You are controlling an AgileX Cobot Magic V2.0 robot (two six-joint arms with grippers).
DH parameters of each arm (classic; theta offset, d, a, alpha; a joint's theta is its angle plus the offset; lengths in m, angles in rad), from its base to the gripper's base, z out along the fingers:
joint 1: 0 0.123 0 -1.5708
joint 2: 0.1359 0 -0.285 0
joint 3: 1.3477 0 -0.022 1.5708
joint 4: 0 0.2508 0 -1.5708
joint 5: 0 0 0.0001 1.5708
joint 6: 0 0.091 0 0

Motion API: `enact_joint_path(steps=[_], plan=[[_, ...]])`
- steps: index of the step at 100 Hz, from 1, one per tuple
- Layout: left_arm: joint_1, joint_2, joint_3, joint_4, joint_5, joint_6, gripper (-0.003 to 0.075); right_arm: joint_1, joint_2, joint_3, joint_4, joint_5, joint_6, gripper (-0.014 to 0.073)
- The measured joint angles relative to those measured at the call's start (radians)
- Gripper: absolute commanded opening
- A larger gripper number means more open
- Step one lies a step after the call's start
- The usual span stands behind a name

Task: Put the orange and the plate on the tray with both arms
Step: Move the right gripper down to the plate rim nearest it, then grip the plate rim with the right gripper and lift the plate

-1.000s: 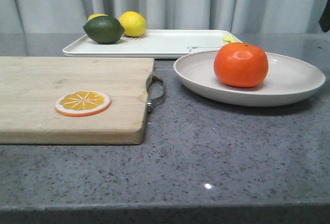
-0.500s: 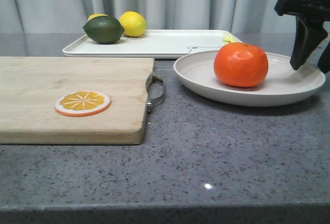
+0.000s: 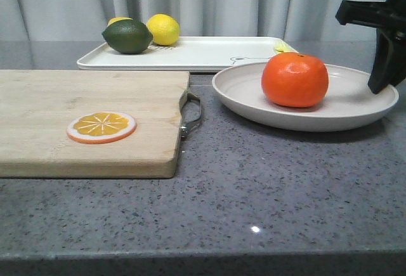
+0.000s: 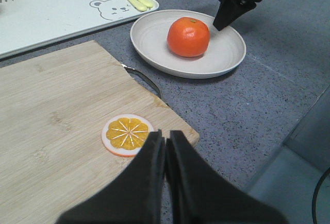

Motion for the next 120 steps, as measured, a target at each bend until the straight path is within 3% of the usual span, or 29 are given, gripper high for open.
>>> enact_joint_path(steps=[29, 69, 120], plan=[[0.0, 0.0, 0.0, 0.0, -0.001, 0.0, -0.0019, -0.007, 0.0, -0.001, 0.021, 0.0, 0.0, -0.0065], [0.0, 0.0, 0.0, 0.0, -0.046, 0.0, -0.0019, -0.061, 0.007, -0.08, 0.218, 0.014, -0.126, -0.0064], [0.0, 0.0, 0.0, 0.0, -0.049, 0.0, -0.0019, -0.005, 0.305, -0.559, 0.233, 0.144, -0.141, -0.006]])
